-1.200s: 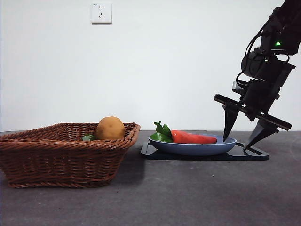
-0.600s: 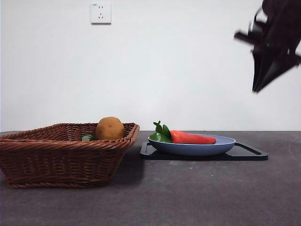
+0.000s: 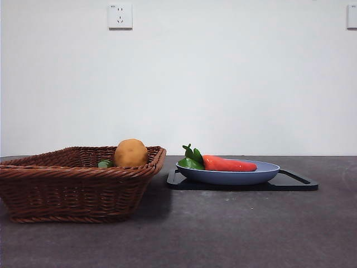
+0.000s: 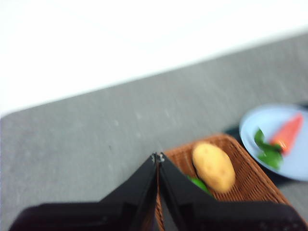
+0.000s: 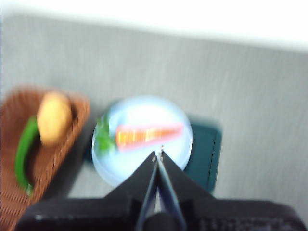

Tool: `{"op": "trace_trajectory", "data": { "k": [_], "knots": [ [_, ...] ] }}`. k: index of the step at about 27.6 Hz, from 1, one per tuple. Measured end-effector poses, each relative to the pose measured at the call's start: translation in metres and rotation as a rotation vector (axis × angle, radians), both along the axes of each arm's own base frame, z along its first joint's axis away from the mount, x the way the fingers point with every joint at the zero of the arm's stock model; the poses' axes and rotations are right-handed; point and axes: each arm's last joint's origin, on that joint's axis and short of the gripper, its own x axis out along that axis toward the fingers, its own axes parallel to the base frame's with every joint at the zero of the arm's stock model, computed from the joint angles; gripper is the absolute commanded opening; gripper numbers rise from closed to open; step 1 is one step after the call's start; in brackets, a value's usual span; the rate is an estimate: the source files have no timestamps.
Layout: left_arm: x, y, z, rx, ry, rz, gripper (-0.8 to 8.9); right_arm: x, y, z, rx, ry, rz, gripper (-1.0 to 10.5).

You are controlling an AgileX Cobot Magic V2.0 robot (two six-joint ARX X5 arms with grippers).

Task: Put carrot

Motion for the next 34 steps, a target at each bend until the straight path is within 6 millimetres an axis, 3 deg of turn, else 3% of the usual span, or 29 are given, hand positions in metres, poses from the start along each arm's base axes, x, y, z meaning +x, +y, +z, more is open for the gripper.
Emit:
{"op": "trace_trajectory", "data": {
  "k": [6,10,25,34],
  "knots": [
    [-0.023,0.01,-0.055,-0.068,-0.098,0.01,0.06,-0.037,-0.013,-0.051,0.069,-0.2,-0.033,0.1],
    [-0.032,0.013,-0.072,-0.061,-0.042,-0.003,0.08,-0.046,-0.018,-0.082,0.056,-0.171,-0.038,0.1],
    [-0.027,0.011,-0.081,-0.042,0.039,-0.006,0.08,-0.044,-0.018,-0.082,0.047,-0.167,-0.061,0.1],
    [-0.083,0.042,-0.075,-0.044,-0.095,0.107,0.08,-0.044,-0.018,-0.082,0.049,-0.172,-0.061,0.1]
  ]
}}
